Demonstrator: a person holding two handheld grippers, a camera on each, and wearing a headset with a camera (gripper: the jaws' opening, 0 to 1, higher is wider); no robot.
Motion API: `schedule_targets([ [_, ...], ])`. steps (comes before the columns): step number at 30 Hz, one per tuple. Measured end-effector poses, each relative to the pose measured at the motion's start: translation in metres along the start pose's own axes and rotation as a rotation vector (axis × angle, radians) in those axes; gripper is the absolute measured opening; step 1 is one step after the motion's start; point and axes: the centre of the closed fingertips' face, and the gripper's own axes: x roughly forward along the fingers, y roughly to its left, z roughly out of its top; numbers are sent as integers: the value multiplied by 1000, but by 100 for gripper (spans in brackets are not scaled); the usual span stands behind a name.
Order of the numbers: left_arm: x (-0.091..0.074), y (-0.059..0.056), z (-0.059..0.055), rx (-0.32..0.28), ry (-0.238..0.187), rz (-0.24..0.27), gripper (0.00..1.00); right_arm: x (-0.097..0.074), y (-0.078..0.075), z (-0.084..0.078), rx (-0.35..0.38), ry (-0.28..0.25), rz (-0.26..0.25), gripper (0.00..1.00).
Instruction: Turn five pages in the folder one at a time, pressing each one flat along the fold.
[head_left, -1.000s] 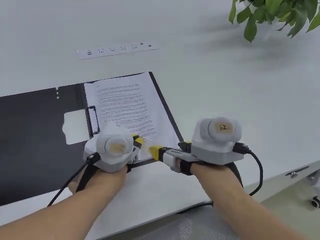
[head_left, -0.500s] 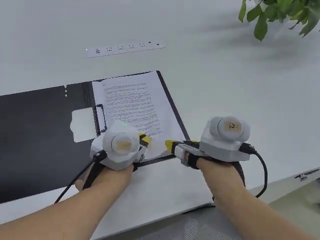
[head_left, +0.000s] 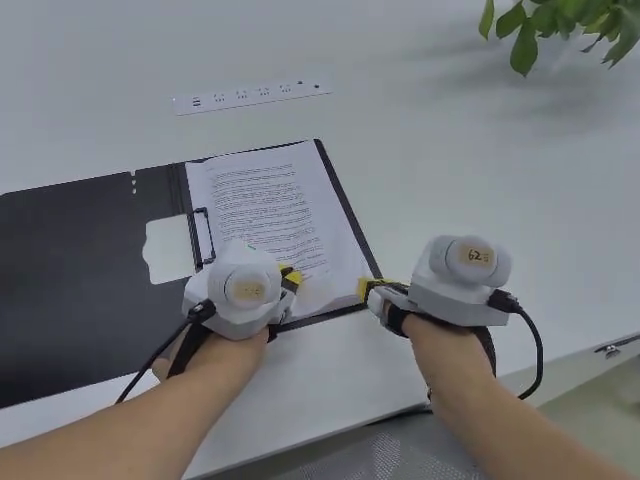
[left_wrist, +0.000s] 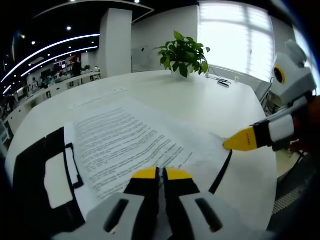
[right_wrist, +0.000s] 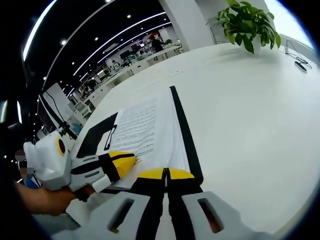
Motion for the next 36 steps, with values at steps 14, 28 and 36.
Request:
schedule_targets([
  [14, 1, -1, 2, 18, 46, 5, 3, -3, 6, 5, 68, -25, 47, 0],
  [28, -43, 8, 1, -19, 89, -1, 21, -20, 33, 24, 153, -82, 147, 0],
  [36, -85, 15, 20, -13, 5, 22, 24, -31, 58, 33, 173, -109, 209, 0],
])
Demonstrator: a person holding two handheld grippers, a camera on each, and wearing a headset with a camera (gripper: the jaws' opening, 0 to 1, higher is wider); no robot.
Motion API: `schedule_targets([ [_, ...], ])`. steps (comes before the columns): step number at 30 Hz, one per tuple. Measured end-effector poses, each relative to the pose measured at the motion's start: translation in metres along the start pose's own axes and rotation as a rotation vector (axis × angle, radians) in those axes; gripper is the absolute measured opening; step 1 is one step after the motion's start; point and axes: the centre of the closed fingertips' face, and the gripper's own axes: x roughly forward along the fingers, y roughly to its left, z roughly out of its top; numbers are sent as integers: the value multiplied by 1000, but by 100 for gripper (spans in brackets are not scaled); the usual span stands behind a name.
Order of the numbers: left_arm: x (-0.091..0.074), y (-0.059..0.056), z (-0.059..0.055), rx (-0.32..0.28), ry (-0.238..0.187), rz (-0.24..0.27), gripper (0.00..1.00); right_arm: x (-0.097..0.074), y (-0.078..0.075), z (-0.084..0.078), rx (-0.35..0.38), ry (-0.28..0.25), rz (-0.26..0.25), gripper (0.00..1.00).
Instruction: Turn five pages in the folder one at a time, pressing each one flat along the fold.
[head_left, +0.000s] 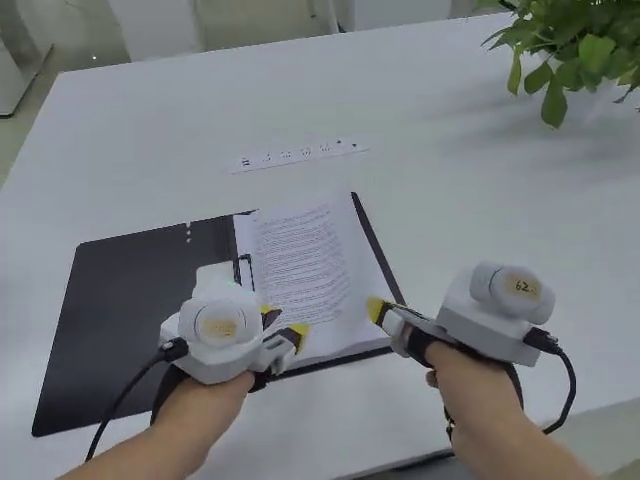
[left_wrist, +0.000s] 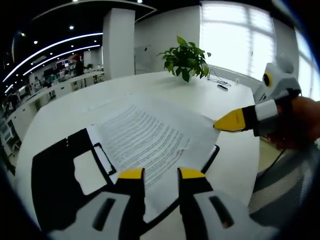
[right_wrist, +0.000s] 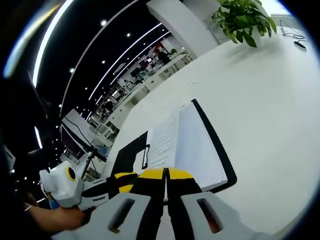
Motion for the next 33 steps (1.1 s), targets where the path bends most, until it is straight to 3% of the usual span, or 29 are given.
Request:
schedule_targets([
  [2, -11, 3, 6, -12, -34, 13, 25, -1, 9, 4, 1, -9, 18, 0],
  [9, -48, 17, 12, -23, -94, 59, 26, -3, 46, 17, -9, -46, 85, 0],
  [15, -82, 47, 12, -74, -142, 135, 26, 5, 88, 19, -54, -50, 158, 0],
  [19, -107, 68, 9, -106, -172, 186, 26, 14, 115, 8, -90, -25, 202, 0],
  [27, -146, 99, -9, -155, -191, 269, 26, 37, 166, -33, -193, 54, 261, 0],
  [33, -170, 115, -22, -193, -208, 318, 26, 53, 187, -56, -234, 86, 267, 0],
])
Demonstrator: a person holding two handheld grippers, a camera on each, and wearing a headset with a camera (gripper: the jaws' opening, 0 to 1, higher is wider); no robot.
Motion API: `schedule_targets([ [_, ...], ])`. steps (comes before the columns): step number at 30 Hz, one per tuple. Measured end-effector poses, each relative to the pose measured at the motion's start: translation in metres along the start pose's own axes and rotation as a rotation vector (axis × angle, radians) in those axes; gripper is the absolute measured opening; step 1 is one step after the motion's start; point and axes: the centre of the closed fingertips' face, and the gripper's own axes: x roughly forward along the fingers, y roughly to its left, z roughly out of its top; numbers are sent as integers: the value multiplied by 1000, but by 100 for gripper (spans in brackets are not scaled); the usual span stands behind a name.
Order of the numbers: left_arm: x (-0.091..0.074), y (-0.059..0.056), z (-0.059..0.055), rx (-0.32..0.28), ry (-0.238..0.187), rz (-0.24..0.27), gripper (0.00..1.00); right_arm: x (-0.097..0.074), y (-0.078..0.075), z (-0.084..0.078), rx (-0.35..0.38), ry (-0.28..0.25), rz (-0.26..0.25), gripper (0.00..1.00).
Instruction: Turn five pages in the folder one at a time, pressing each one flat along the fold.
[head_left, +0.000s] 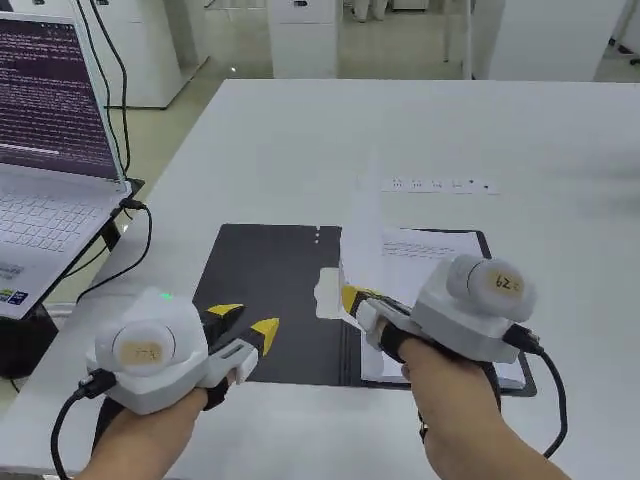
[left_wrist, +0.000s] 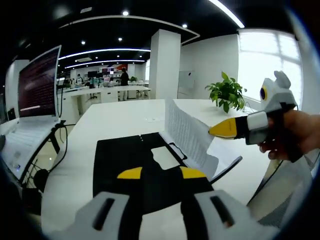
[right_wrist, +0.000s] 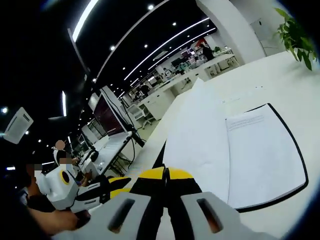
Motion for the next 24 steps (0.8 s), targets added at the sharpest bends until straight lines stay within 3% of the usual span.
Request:
schedule_targets([
  [5, -9, 16, 2, -37, -17, 34, 25, 22, 10, -22, -16, 65, 1, 0],
  [10, -11, 22, 10, -28, -38, 33, 25, 38, 13, -40, -26, 114, -1, 0],
  [24, -22, 57, 5, -51, -32, 70, 25, 81, 18, -85, -72, 233, -18, 0],
])
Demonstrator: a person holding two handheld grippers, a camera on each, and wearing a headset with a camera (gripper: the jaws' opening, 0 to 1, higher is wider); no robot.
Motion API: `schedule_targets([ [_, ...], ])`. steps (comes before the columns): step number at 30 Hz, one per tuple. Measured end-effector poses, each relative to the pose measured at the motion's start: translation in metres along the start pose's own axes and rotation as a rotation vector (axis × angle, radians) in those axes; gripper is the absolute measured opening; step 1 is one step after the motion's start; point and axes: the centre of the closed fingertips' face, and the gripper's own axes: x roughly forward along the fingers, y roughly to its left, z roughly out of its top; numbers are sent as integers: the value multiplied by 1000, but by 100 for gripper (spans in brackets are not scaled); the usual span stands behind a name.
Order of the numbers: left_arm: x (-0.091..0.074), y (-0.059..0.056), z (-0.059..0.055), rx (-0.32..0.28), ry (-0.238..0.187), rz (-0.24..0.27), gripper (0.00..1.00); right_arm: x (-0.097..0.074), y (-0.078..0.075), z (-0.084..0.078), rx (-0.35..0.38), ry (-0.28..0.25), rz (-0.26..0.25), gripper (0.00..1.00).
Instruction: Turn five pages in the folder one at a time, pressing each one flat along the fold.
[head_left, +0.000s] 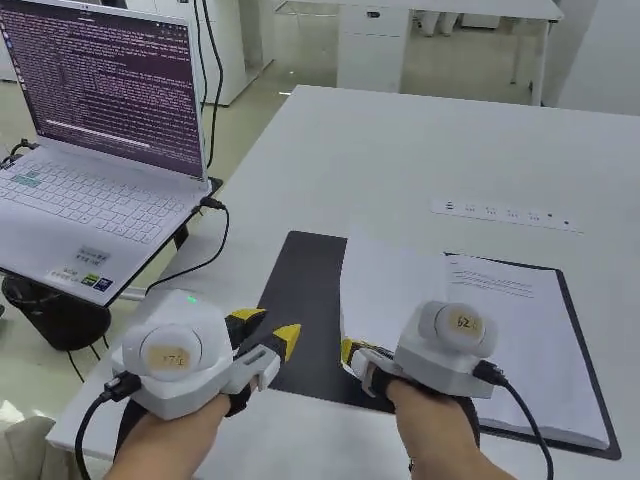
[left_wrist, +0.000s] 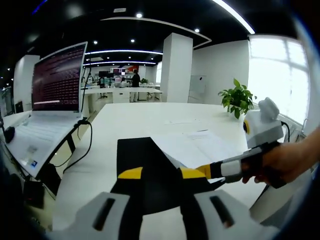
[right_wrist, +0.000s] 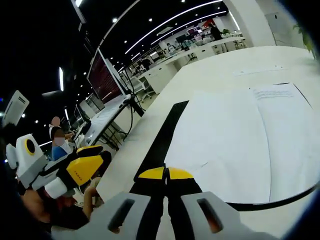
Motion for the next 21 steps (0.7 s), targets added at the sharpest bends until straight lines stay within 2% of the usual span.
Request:
schedule_targets([
  [12, -5, 13, -7, -18, 11, 15, 24, 34, -5, -30, -9, 81, -22, 0],
  [19, -9, 15, -12, -37, 18, 26, 23, 43, -9, -43, 26, 97, -20, 0],
  [21, -9, 15, -14, -35, 23, 27, 23, 44, -12, -49, 57, 117, -27, 0],
])
